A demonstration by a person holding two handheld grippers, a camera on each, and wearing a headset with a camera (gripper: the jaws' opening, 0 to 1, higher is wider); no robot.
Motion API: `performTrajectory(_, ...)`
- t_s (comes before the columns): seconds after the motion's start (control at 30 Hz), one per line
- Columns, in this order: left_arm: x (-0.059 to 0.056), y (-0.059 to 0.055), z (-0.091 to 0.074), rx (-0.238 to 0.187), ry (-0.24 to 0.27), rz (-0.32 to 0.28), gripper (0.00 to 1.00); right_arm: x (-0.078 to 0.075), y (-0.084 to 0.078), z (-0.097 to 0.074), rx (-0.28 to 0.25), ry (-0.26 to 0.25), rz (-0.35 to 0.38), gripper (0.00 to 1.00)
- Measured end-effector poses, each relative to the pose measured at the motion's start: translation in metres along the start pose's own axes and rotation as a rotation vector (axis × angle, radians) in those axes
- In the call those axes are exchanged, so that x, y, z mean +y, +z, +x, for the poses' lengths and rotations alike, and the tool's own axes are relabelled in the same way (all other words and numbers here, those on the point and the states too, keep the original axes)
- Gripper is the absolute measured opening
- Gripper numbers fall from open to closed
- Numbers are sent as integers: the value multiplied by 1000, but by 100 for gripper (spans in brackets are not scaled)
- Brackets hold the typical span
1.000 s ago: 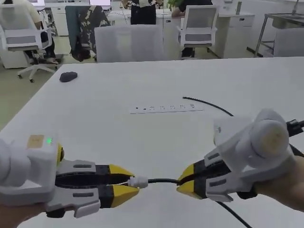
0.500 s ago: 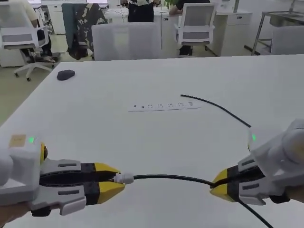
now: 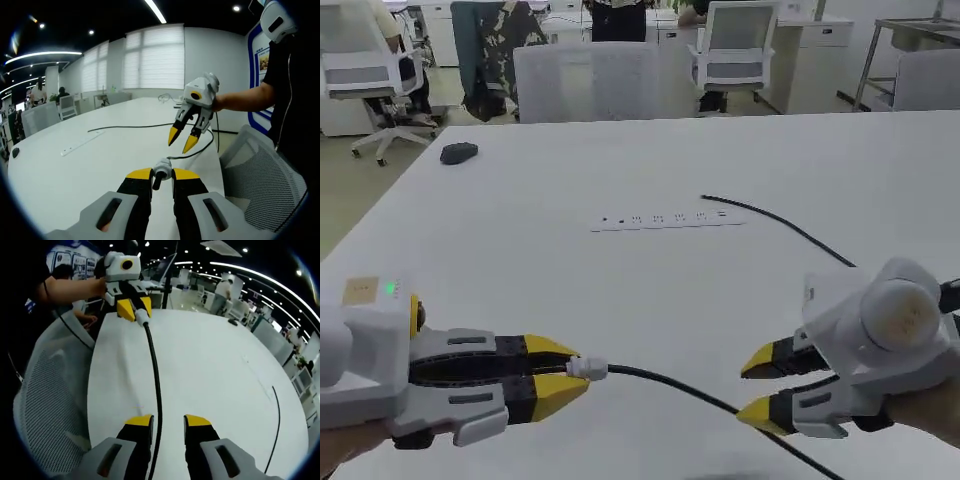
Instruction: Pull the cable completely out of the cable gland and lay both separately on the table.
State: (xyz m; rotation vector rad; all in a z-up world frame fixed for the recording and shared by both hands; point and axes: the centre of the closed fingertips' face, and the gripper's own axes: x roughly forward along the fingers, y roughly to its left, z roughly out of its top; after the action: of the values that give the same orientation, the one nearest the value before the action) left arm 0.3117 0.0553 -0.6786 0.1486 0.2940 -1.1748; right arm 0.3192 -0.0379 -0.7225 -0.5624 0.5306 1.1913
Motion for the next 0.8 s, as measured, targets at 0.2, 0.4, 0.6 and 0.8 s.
performTrajectory(0.2, -3, 0, 1, 8, -6, 5, 14, 13, 50, 15, -67, 43, -102, 18)
performTrajectory(0.4, -7, 1, -2, 11, -5, 13, 14, 24, 67, 35, -69, 92, -172, 15)
performTrajectory(0.6, -9, -2, -6, 24, -3, 18, 14, 37, 76, 45, -62, 133, -222, 3)
performTrajectory(0.8, -10, -7, -11, 29, 8, 9, 14, 42, 77, 52, -41, 153, -262, 0)
